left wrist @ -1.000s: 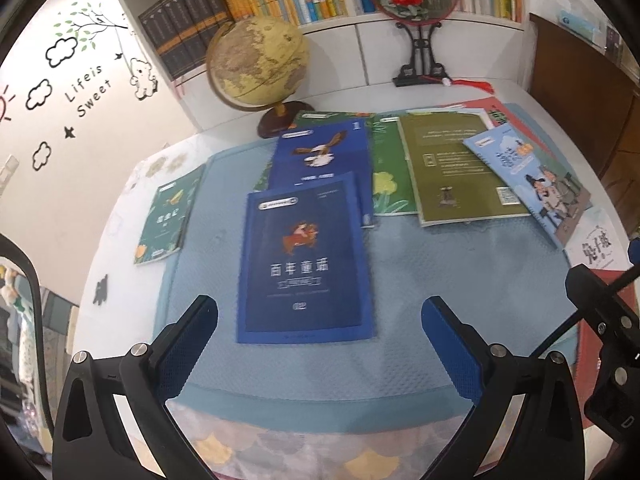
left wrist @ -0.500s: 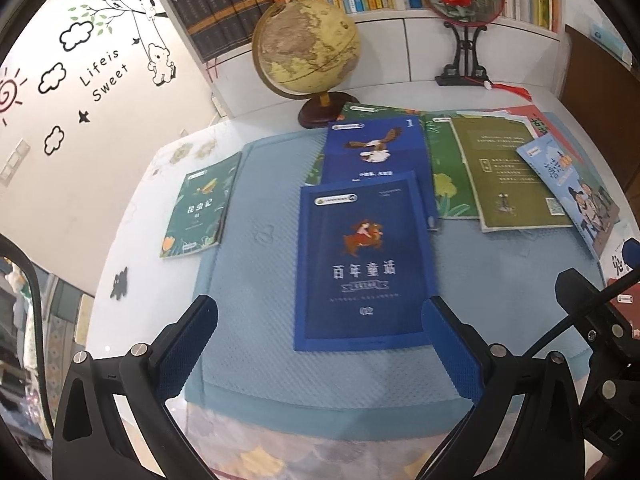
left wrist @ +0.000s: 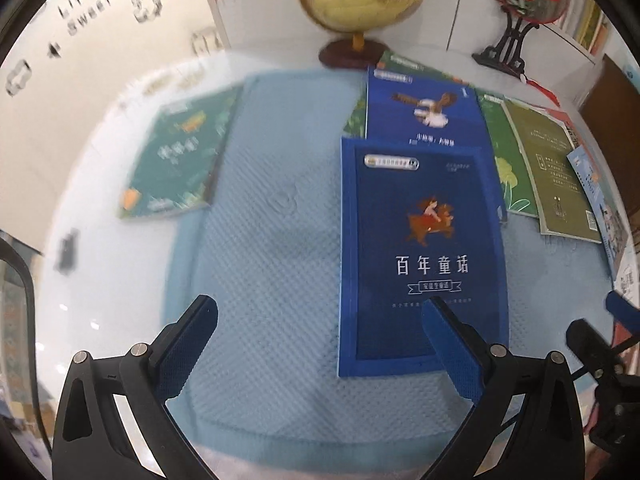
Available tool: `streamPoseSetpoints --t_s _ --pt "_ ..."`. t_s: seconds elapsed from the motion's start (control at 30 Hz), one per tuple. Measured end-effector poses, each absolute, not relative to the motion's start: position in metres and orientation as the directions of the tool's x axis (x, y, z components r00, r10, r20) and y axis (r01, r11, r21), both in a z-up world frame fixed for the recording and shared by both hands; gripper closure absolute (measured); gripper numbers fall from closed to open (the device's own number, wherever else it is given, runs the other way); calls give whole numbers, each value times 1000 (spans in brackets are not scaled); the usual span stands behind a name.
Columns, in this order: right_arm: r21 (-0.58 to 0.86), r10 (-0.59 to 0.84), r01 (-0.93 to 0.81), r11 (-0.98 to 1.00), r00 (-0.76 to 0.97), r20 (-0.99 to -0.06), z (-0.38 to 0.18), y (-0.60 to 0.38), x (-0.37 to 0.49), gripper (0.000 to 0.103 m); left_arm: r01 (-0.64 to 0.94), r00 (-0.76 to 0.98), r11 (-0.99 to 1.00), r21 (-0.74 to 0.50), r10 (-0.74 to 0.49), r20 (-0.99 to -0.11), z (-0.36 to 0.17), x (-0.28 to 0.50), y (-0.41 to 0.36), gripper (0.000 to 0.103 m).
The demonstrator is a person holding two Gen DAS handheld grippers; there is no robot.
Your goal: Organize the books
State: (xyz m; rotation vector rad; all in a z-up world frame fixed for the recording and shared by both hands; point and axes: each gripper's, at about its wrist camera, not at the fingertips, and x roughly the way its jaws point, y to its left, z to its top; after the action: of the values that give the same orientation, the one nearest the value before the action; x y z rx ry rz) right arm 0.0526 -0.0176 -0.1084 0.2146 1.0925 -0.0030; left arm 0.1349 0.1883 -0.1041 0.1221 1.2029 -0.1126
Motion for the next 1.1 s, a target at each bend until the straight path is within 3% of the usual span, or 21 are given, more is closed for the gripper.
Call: streamPoseSetpoints --t_s 0.13,0.3,0.4,0.6,1.1 --pt "142 90 95 985 416 -905 -133 -6 63 12 168 302 985 -30 -80 -950 -129 146 194 1" --pt "158 117 94 983 343 -932 -165 3 79 33 225 288 972 -60 -125 -950 -147 152 192 3" --pt "157 113 112 981 327 -938 -178 4 85 34 253 233 960 -120 -180 -956 -158 153 192 18" --pt "147 102 133 980 297 -949 -193 3 88 50 241 172 946 -216 -261 -950 -170 154 203 18" --pt "174 140 96 980 289 -947 -200 14 88 52 271 152 930 -249 -296 -943 -175 140 210 14"
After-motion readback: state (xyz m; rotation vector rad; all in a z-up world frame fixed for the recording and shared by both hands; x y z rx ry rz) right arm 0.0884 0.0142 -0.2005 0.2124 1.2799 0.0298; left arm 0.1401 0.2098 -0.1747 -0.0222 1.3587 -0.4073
